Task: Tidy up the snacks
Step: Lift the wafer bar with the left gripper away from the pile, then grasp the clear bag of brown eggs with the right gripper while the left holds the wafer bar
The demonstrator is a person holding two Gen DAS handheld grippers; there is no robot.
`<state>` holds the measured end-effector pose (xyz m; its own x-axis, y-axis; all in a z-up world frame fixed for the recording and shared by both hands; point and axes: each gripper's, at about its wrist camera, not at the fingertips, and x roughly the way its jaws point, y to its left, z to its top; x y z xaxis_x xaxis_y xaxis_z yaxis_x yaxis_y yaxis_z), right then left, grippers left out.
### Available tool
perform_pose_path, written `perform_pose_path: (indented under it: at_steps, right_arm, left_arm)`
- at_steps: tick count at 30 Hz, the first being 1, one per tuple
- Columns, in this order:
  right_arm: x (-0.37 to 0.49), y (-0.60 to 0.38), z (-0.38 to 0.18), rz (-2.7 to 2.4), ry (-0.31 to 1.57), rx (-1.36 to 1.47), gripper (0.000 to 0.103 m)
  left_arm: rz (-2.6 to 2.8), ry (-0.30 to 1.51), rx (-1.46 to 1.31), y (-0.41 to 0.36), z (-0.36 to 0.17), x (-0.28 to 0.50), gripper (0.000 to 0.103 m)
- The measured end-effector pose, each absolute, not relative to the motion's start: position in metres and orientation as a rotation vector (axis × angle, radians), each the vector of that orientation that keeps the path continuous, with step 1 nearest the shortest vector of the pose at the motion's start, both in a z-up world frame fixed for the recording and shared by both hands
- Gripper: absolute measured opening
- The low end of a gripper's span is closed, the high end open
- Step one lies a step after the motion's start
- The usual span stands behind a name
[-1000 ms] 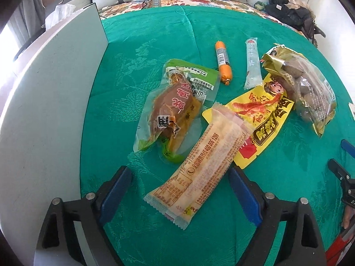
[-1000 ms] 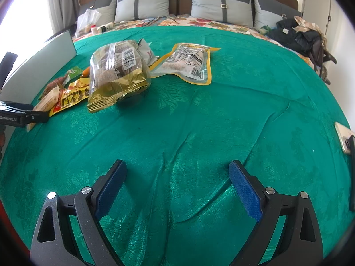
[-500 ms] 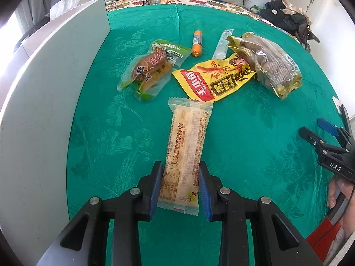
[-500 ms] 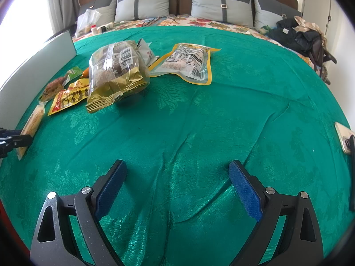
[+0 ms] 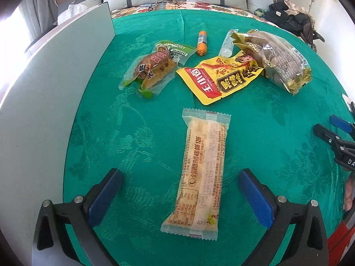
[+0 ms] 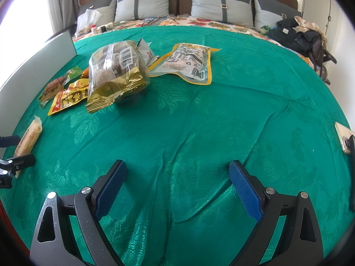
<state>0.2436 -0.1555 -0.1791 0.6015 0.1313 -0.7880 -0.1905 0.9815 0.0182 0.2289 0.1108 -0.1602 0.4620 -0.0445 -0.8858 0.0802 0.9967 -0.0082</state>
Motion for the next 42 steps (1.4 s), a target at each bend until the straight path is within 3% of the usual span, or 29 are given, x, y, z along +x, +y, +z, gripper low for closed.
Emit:
perform_pose_path:
  at_steps: [28,30,33,37,42]
  right_arm:
    - [0.244,-0.155,-0.178,0.200,0.924,-0.085,0.095]
    - [0.246,-0.157,-0.168,0.195,0.953,-0.108,0.091]
    - [0.240,-0.160,-0.124,0.228,0.806,-0.045,0.093]
    - [0.277,-0.116,-0.092,0.322,0.821,-0.130,0.093]
    - [0.337,-0.054,-0.111,0.298,0.959,-0.317,0.093]
  left_arm:
    - [-0.108,0.967,0.049,0.112,-0.163,0.217,0.103]
    - [-0.108,0.967,0.049,0.112,-0.163,0.217,0.103]
    - [-0.108,0.966,0.048,0.112,-0.163,0.217,0.103]
    - [-0.107,0.966,0.048,0.112,-0.162,0.218,0.103]
    - [-0.107,0.965,0.048,0.112,-0.162,0.217,0.103]
